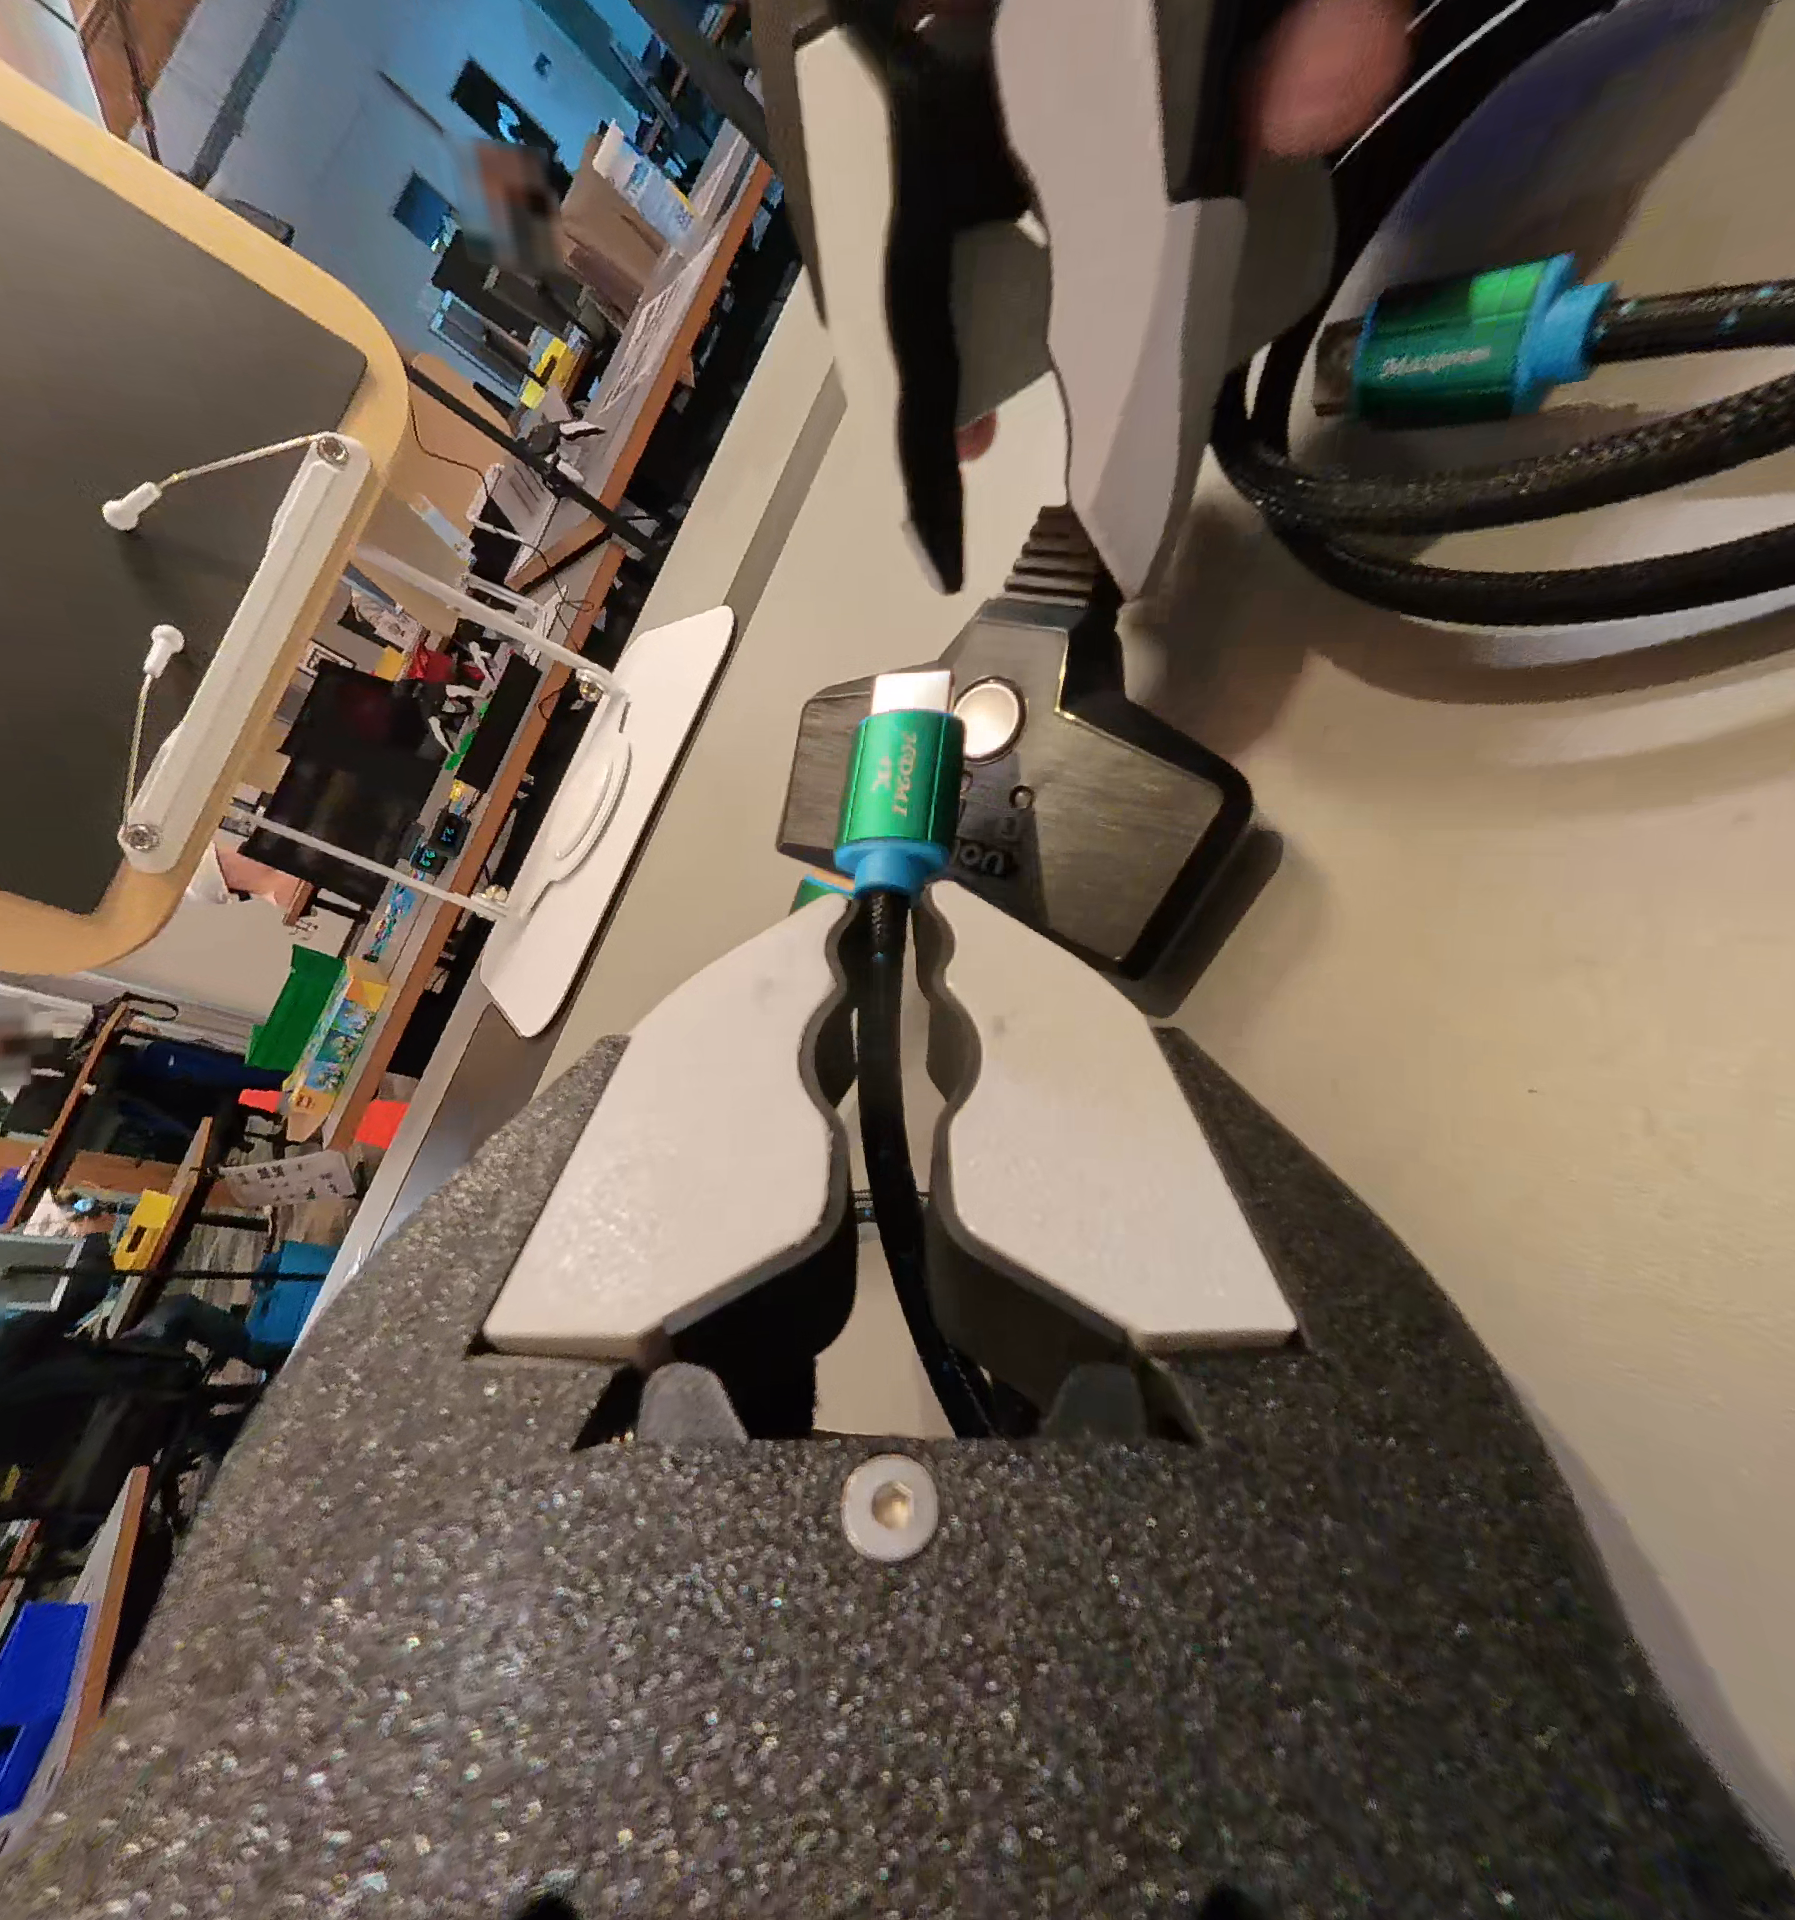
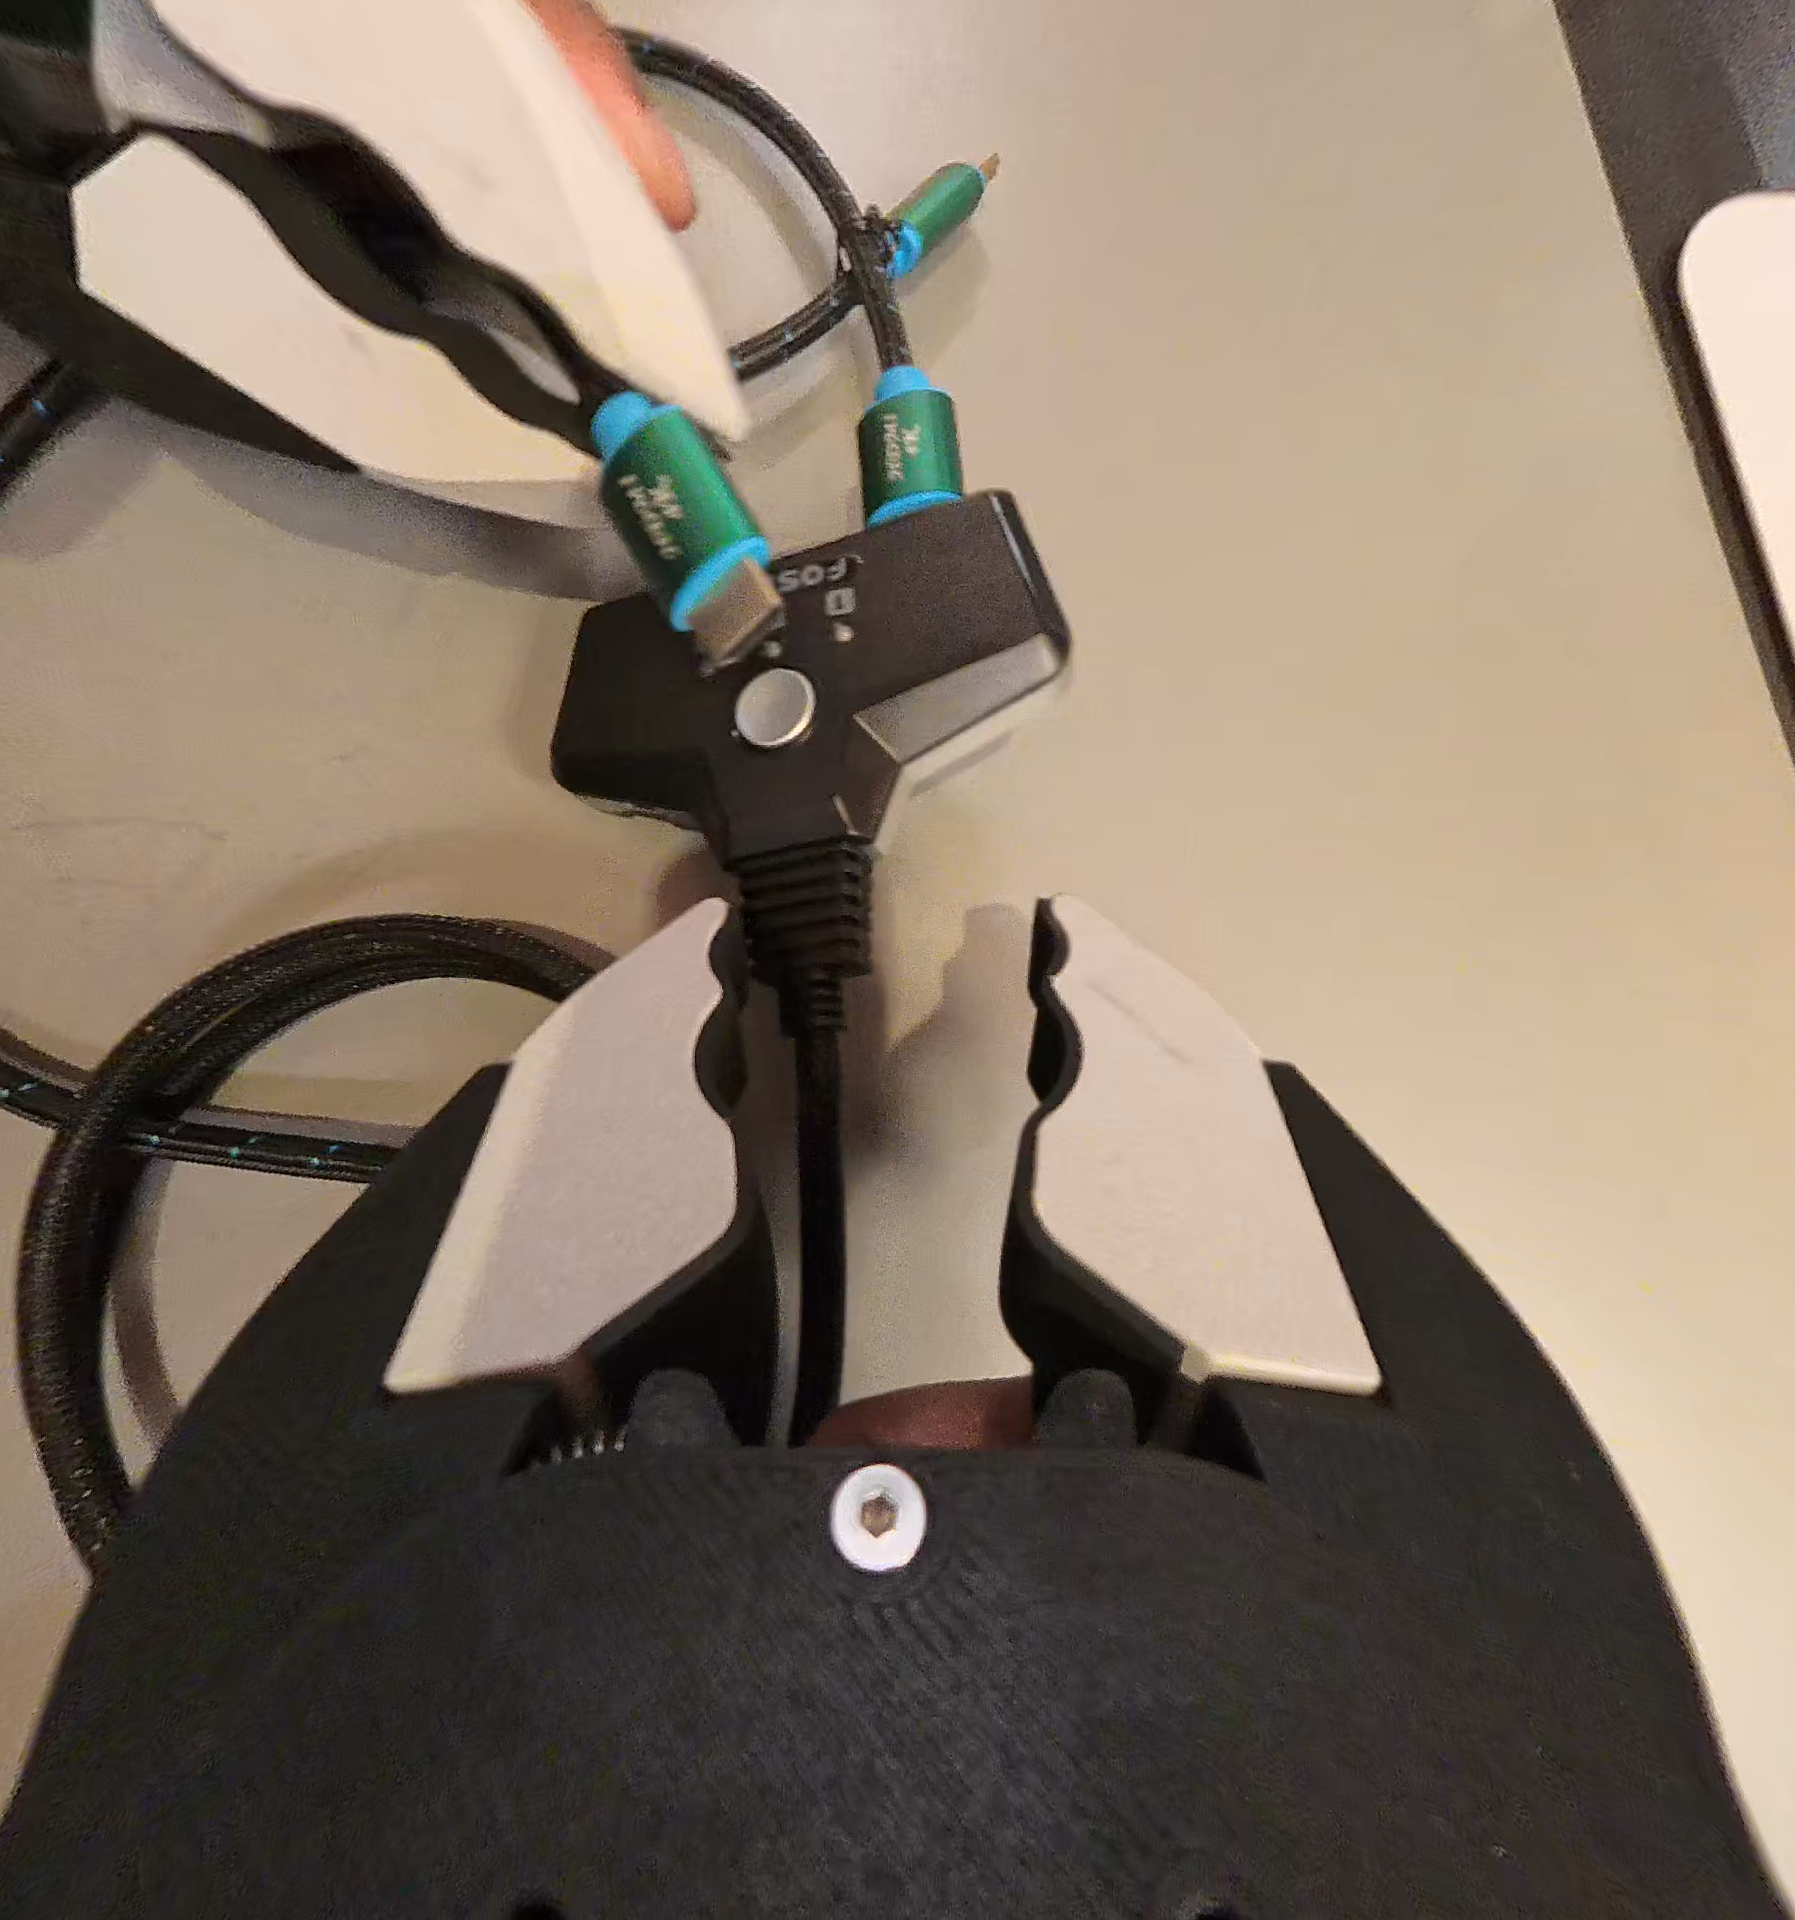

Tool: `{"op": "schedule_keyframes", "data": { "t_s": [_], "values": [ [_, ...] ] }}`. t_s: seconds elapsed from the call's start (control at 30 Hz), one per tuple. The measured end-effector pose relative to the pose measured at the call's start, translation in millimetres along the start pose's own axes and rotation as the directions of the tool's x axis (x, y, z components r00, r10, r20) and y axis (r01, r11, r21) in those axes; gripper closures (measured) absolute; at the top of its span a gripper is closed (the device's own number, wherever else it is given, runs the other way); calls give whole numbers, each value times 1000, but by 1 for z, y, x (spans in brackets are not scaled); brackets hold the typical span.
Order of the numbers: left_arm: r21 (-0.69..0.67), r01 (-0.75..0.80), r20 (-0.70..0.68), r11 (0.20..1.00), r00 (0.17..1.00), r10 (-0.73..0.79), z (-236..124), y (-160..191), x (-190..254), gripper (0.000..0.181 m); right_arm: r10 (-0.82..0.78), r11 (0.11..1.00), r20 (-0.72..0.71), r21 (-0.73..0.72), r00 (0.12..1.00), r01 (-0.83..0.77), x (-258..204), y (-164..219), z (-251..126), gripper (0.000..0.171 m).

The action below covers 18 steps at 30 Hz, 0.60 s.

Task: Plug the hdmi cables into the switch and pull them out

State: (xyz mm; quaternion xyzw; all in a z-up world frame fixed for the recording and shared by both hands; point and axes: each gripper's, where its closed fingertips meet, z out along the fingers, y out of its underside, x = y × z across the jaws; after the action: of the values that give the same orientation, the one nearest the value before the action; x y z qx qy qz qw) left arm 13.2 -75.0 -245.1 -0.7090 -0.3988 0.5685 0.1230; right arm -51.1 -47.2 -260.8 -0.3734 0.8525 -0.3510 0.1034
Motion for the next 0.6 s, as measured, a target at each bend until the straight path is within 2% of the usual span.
{"op": "schedule_keyframes", "data": {
  "t_s": [0.17,0.27,0.33,0.47,0.6],
  "values": [
    [11,-10,-20,1000,1000,10,0,-1,3,173,122,989,163,68,979,-135,13,-7,4,102],
    [16,-12,-23,1000,1000,12,1,-1,4,173,172,951,309,194,935,-239,17,-28,-1,103],
    [26,-6,-21,1000,1000,7,0,-3,3,173,203,945,369,169,907,-280,17,-28,3,103],
    [46,12,-18,999,1000,-12,-1,-4,1,173,208,959,549,50,809,-280,-16,-26,14,105],
    [102,98,9,990,995,-99,-7,-8,-11,173,228,960,649,-28,725,-277,-34,-31,21,112]
  ]
}}
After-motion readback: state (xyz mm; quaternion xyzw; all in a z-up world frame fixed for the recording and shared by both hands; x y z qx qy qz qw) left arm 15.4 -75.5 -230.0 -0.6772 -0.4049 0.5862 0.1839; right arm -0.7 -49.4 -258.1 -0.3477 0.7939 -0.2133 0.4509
